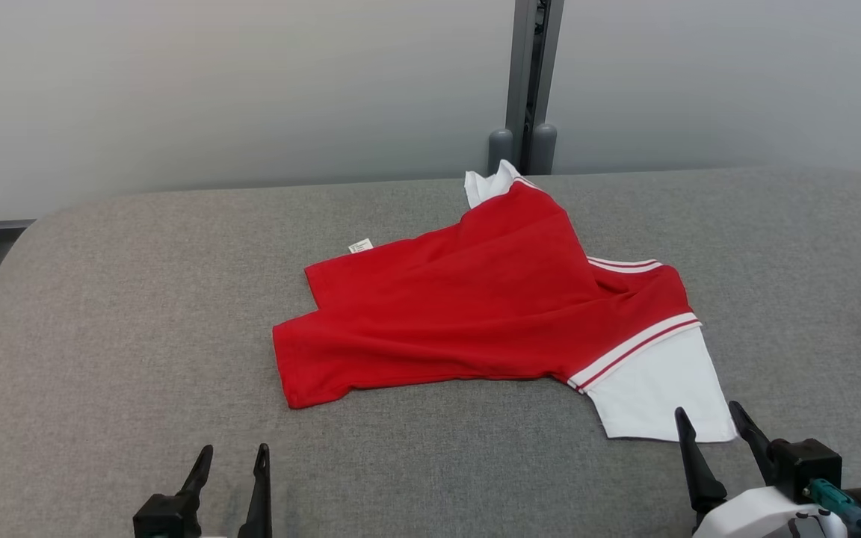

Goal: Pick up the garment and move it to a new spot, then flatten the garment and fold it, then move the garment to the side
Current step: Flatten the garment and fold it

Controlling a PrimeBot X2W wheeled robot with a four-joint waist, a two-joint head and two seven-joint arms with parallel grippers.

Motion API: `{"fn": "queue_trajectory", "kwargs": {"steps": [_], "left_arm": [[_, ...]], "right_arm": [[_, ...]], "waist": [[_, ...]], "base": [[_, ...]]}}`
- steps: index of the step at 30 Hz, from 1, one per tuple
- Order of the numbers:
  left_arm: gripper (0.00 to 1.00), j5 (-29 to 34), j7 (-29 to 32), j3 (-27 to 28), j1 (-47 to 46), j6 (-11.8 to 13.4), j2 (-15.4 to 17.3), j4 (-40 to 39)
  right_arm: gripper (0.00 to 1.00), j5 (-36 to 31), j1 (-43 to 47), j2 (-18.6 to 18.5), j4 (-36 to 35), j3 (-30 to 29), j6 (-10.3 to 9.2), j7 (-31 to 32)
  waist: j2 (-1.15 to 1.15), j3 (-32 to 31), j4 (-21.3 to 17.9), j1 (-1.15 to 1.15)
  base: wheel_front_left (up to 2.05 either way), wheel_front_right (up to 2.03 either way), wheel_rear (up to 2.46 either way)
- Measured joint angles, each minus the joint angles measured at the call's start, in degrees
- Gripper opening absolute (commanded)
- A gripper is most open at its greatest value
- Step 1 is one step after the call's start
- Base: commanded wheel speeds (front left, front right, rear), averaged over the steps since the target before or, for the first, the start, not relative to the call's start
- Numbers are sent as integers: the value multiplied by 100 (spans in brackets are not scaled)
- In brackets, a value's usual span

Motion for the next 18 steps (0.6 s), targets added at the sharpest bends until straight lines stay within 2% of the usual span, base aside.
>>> {"fn": "queue_trajectory", "kwargs": {"steps": [18], "left_arm": [[100, -570, 1, -200, -1227, -156, 0, 600]], "right_arm": [[100, -237, -608, 2, 87, -316, 0, 0]], "waist": [[0, 1210, -258, 0]], "base": [[0, 0, 0]]}}
